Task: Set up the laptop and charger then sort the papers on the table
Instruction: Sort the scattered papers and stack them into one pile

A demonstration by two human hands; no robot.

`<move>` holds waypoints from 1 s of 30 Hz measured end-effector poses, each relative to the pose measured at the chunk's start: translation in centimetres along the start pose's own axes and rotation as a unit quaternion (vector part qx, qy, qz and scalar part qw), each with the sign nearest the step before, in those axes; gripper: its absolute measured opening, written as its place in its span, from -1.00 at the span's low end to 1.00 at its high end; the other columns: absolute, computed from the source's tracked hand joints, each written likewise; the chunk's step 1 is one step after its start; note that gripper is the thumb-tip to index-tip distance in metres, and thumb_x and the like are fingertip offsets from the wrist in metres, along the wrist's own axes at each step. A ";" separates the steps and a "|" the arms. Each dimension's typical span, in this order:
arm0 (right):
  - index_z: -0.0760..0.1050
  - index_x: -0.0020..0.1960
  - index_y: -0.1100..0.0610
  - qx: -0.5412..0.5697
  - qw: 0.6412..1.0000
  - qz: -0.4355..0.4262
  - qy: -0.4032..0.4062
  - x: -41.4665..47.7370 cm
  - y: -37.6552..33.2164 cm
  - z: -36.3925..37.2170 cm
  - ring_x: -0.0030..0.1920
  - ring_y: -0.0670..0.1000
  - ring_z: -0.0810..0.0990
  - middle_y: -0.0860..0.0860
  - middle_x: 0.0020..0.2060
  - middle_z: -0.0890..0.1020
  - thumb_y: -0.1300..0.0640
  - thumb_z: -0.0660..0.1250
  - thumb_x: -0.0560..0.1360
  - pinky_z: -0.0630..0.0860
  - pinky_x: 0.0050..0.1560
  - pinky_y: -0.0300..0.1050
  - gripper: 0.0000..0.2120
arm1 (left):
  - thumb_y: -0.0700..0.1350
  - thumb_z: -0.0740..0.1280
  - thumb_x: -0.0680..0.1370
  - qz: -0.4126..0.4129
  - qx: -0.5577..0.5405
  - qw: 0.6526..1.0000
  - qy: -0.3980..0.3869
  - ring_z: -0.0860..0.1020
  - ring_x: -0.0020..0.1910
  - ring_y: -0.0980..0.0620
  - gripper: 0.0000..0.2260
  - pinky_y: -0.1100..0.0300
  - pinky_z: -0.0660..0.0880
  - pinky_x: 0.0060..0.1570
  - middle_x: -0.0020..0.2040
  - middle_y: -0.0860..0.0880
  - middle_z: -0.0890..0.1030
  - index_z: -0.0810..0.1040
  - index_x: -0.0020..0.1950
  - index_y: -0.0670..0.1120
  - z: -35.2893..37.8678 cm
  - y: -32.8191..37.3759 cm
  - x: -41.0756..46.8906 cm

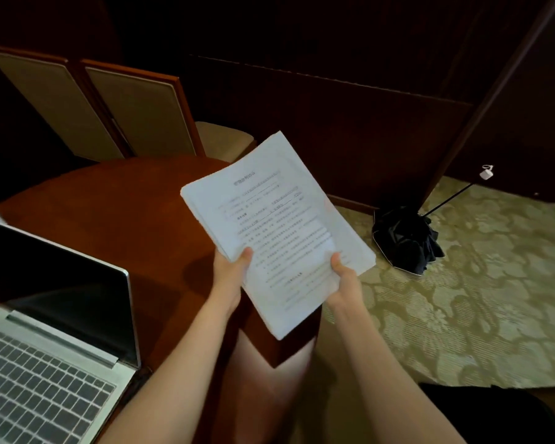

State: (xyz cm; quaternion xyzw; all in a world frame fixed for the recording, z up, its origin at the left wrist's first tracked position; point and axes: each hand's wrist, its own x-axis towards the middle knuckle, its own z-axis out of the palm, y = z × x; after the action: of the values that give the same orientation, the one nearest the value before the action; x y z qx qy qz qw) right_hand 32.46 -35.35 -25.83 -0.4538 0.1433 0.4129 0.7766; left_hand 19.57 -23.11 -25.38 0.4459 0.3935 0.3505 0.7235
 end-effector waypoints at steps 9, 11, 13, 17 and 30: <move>0.52 0.15 0.23 -0.278 0.943 0.111 -0.145 -0.5 -0.8 -4.2 -0.10 0.04 0.66 0.08 -0.07 0.69 0.26 0.35 0.36 0.61 -0.11 -0.14 -0.65 | -0.35 0.22 0.57 -0.154 0.151 0.975 -0.049 0.44 0.31 -0.18 -0.52 -0.14 0.37 0.30 0.38 -0.11 0.43 0.29 0.46 -0.08 -4.8 2.7 3.8; 0.53 0.15 0.19 -0.379 0.904 0.128 -0.152 -0.4 -0.1 -3.8 -0.03 0.05 0.63 0.08 0.02 0.66 0.20 0.38 0.42 0.56 -0.04 -0.11 -0.69 | -0.32 0.27 0.55 -0.201 0.224 0.947 -0.111 0.46 0.29 -0.17 -0.54 -0.18 0.38 0.28 0.35 -0.10 0.46 0.34 0.43 -0.05 -5.7 2.7 3.7; 0.55 0.09 0.16 -0.386 0.905 0.113 -0.140 -0.7 1.4 -3.0 -0.02 0.06 0.62 0.08 0.07 0.64 0.19 0.36 0.48 0.57 -0.02 -0.09 -0.81 | -0.29 0.30 0.54 -0.238 0.270 0.918 -0.167 0.51 0.22 -0.13 -0.58 -0.15 0.44 0.21 0.29 -0.07 0.52 0.39 0.37 -0.02 -6.3 2.1 3.2; 0.33 0.25 0.25 -0.285 0.957 0.044 -0.020 -0.7 5.1 -2.9 0.15 0.18 0.54 0.13 0.19 0.53 0.34 0.28 0.52 0.50 0.12 0.09 -0.67 | -0.31 0.31 0.53 -0.243 0.318 0.909 -0.114 0.49 0.19 -0.09 -0.57 0.01 0.48 0.06 0.30 -0.07 0.49 0.37 0.37 -0.05 -6.2 0.5 2.1; -0.03 0.51 0.19 -0.537 0.835 -0.097 0.077 -1.1 8.7 -3.0 0.40 0.15 0.24 0.13 0.43 0.15 0.23 0.14 0.56 0.32 0.37 0.06 -0.41 | -0.39 0.18 0.54 -0.170 0.475 0.861 -0.060 0.23 0.44 -0.15 -0.35 0.02 0.32 0.26 0.48 -0.11 0.23 -0.03 0.54 -0.09 -4.3 -1.6 3.3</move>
State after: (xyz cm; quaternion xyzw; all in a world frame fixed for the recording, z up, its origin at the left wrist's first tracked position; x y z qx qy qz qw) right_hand 25.52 -36.21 -31.90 -0.8411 -0.0862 0.3117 0.4336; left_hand 17.50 -19.27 -28.97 0.6818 0.5378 -0.0348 0.4946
